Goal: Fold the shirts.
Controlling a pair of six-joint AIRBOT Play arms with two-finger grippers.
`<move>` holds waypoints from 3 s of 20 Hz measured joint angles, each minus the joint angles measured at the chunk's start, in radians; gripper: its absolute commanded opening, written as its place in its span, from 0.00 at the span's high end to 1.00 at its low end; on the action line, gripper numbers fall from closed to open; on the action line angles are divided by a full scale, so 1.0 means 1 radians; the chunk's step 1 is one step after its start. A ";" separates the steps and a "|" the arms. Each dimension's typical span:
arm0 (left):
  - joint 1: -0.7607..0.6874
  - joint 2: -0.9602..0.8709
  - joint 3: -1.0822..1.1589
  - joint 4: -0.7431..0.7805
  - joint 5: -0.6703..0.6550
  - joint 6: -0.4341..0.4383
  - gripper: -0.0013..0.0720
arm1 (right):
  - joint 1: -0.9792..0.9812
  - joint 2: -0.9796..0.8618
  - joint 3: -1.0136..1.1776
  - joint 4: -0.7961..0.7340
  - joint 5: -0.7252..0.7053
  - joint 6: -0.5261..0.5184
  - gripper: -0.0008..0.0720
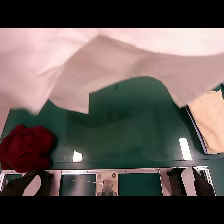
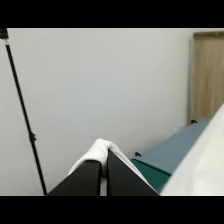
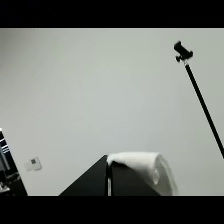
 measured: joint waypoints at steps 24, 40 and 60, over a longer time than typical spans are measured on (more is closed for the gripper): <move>-0.033 -0.812 -0.738 -0.263 0.267 0.197 0.95 | 0.575 -0.993 -0.337 -0.357 -0.391 -0.269 0.97; -0.056 -0.843 -0.596 0.114 0.187 0.061 0.95 | 0.566 -1.091 -0.095 -0.638 -0.181 -0.089 0.97; -0.048 -0.830 -0.692 0.409 -0.228 -0.141 0.92 | 0.475 -0.877 -0.393 -0.985 0.039 0.083 0.89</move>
